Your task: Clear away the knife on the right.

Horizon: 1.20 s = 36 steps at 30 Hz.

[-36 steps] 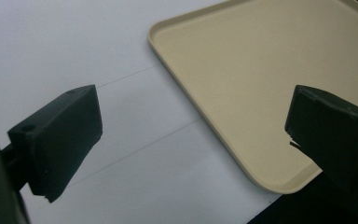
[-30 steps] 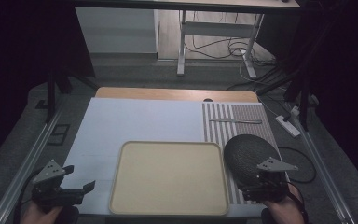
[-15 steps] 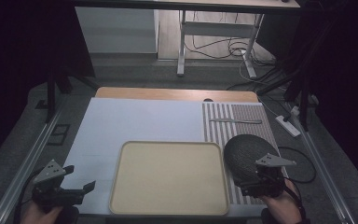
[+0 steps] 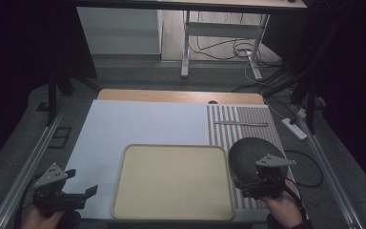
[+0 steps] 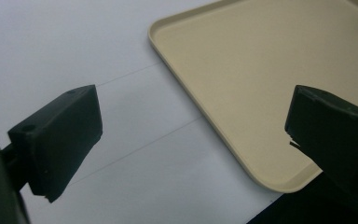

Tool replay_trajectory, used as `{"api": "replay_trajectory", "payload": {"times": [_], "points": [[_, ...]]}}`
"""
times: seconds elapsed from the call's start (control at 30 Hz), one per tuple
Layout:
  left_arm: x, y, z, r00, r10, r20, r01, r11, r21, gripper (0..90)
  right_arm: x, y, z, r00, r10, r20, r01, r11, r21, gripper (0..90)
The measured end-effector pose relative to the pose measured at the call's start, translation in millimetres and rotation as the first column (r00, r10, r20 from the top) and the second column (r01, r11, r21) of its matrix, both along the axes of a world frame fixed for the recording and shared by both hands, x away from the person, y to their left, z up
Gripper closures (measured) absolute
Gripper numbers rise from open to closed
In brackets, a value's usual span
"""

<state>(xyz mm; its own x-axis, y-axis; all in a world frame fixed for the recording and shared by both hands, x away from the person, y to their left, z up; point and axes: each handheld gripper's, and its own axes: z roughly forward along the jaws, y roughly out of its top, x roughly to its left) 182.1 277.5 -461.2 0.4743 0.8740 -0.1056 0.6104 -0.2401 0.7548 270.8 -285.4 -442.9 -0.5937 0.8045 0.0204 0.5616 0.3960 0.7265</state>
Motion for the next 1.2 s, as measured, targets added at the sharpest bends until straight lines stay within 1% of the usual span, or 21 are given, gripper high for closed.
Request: {"api": "replay_trajectory", "payload": {"times": [0.13,0.2,0.27,0.37,0.4,0.47,0.53,0.77,0.8,0.93,1.0,1.2], "points": [[0.0,0.1,0.0,1.0000,0.000,0.000,0.000,1.0000,0.001,3.9,3.7,3.0,-0.8,0.9998,-0.010,-0.017,0.010,1.000,0.015,0.0],[-0.1,0.0,0.0,1.0000,0.000,0.001,0.000,1.0000,0.000,3.9,7.8,4.8,-1.5,0.9988,-0.016,-0.045,0.018,0.999,0.034,0.0],[0.0,-0.1,0.0,1.0000,-0.001,0.000,0.001,1.0000,0.000,3.9,9.0,5.7,-1.8,0.9986,-0.016,-0.050,0.018,0.999,0.031,0.0],[0.0,-0.1,0.1,1.0000,-0.002,0.001,0.002,1.0000,0.001,3.9,12.9,8.0,-3.5,0.9982,-0.015,-0.058,0.016,1.000,0.012,0.0],[0.0,-0.1,0.0,1.0000,-0.002,0.001,0.002,1.0000,0.000,3.9,15.4,8.8,-4.4,0.9973,-0.015,-0.072,0.016,1.000,0.007,0.0],[0.0,0.0,0.1,1.0000,-0.002,0.001,0.002,1.0000,0.000,3.9,16.9,9.4,-4.9,0.9968,-0.017,-0.078,0.018,1.000,0.006,0.0],[0.0,-0.1,0.1,1.0000,-0.003,0.001,0.003,1.0000,0.001,3.9,21.0,10.6,-5.0,0.9952,-0.018,-0.096,0.019,1.000,0.016,0.0],[0.0,-0.3,0.1,1.0000,-0.003,0.001,0.003,1.0000,0.003,3.9,29.3,13.5,-6.2,0.9949,-0.019,-0.099,0.019,1.000,0.003,0.0],[0.0,-0.3,0.1,1.0000,-0.004,0.001,0.004,1.0000,0.003,3.9,32.5,14.1,-6.3,0.9949,-0.016,-0.100,0.016,1.000,-0.004,0.0],[0.0,-0.4,0.1,1.0000,-0.004,0.001,0.004,1.0000,0.004,3.9,37.3,15.3,-6.8,0.9949,-0.020,-0.099,0.019,1.000,-0.008,0.0],[0.0,-0.4,0.1,1.0000,-0.004,0.001,0.004,1.0000,0.004,3.9,42.8,15.7,-7.0,0.9950,-0.023,-0.097,0.022,1.000,-0.014,0.0],[0.0,-0.4,0.1,1.0000,-0.004,0.001,0.004,1.0000,0.005,3.9,51.2,16.0,-7.3,0.9949,-0.030,-0.096,0.029,0.999,-0.015,0.0]]}}
